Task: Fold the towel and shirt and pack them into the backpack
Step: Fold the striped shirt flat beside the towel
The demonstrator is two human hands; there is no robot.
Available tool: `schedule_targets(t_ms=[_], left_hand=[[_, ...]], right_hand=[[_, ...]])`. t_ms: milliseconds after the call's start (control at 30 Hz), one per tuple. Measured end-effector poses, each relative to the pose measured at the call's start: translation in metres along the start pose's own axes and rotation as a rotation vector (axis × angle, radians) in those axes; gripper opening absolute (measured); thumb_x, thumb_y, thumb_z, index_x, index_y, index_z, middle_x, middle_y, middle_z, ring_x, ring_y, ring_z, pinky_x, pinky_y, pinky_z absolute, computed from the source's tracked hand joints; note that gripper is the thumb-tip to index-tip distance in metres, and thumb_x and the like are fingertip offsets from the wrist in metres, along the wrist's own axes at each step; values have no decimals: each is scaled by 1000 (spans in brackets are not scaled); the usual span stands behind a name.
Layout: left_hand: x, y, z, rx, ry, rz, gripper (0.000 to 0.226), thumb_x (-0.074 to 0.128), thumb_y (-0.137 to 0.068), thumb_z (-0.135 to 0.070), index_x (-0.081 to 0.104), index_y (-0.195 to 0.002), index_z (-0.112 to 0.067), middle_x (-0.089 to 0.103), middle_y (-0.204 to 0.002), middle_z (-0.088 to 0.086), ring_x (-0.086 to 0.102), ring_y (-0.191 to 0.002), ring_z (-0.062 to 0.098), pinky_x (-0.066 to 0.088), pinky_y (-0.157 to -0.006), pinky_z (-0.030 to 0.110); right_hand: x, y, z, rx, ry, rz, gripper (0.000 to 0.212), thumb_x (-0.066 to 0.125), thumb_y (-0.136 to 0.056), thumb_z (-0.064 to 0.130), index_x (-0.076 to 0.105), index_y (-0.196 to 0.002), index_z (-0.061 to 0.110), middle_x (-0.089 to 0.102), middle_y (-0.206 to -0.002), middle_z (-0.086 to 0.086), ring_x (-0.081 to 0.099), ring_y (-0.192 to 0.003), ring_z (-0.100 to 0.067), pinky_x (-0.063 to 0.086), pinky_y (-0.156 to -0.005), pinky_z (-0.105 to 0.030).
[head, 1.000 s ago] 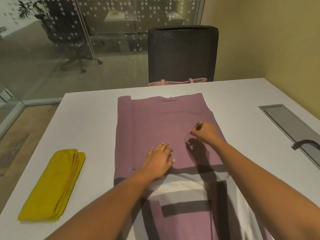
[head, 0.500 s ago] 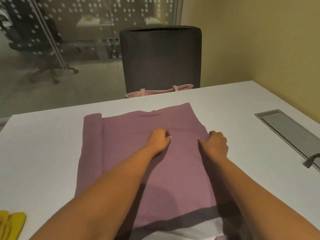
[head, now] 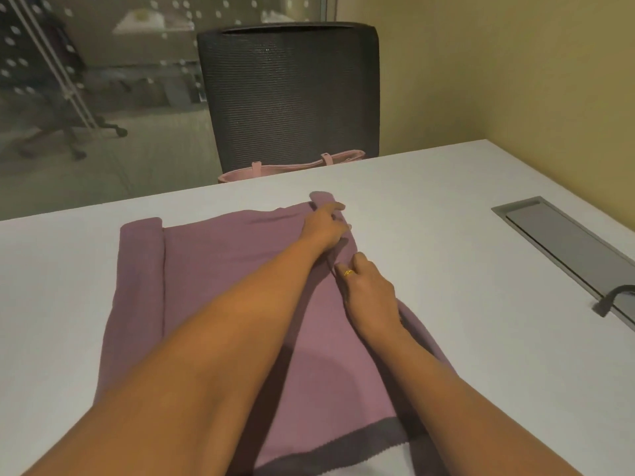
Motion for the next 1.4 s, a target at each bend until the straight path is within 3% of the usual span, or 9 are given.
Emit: schedule_targets(t_ms=[200,267,333,433,600,700,767,933,1400], left_hand=[[0,-15,17,-225,116,-25,36,48,-94,-12,51,-129,-2,54,-128,16,53,-114,32,45,-95,35],[-4,-15,20,-241,225,-53,34,47,-94,-11,51,-127,-1,57,-120,15,53,-103,27,43,-87,31],[-9,-14,22,-246,371,-82,28,45,-94,-9,53,-119,-1,59,-95,11,52,-81,21,45,-73,28],[-21,-12,15,-265,499,-122,19,40,-93,-5,52,-107,-8,49,-72,5,45,-62,13,43,-56,24],[-20,-10,-9,-207,626,-103,40,33,-95,-2,44,-134,-4,53,-132,14,51,-83,10,46,-66,22],[-15,-3,-13,-174,631,-101,50,39,-92,8,36,-140,-6,50,-134,16,53,-105,20,50,-73,25],[-22,0,-7,-152,588,-152,56,45,-87,12,37,-139,-6,50,-133,16,56,-98,23,51,-64,23],[-55,8,13,-152,512,-262,53,54,-82,13,53,-129,-12,58,-124,15,60,-99,30,54,-74,33],[-74,24,40,-162,85,-257,55,43,-94,3,27,-145,-9,30,-150,13,34,-134,29,32,-107,33]], right_hand=[[-2,3,3,11,-25,14,27,37,-98,33,36,-74,22,52,-78,-2,45,-64,-18,33,-53,-27],[-9,4,4,-15,95,-26,14,40,-98,27,50,-95,18,54,-88,-4,50,-72,-21,37,-58,-29],[-20,7,-4,-13,228,-51,31,46,-95,20,50,-125,15,55,-106,-7,56,-88,-25,46,-69,-35],[-43,20,-37,181,226,-22,38,54,-90,29,50,-126,17,55,-117,-5,58,-100,-23,46,-79,-33],[-76,54,-64,294,180,-65,30,60,-87,21,56,-117,18,62,-107,-1,60,-86,-17,45,-73,-25],[-82,68,-59,275,122,-75,32,57,-87,9,55,-118,17,55,-94,4,50,-74,-10,41,-69,-20],[-79,76,-49,228,73,-65,32,56,-87,5,55,-117,17,48,-92,9,48,-75,-7,41,-71,-18],[-61,92,-14,86,1,8,36,54,-89,4,52,-124,16,47,-104,8,46,-89,-4,34,-81,-9],[-20,110,3,43,-14,161,41,48,-94,36,52,-129,16,51,-125,-1,52,-109,-11,31,-84,-10]])
Point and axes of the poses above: each hand's wrist, its own y-axis away from the middle knuckle, its own x-axis out of the palm, z = x × y, the point moved 9 cm from there along -y, towards the middle knuckle
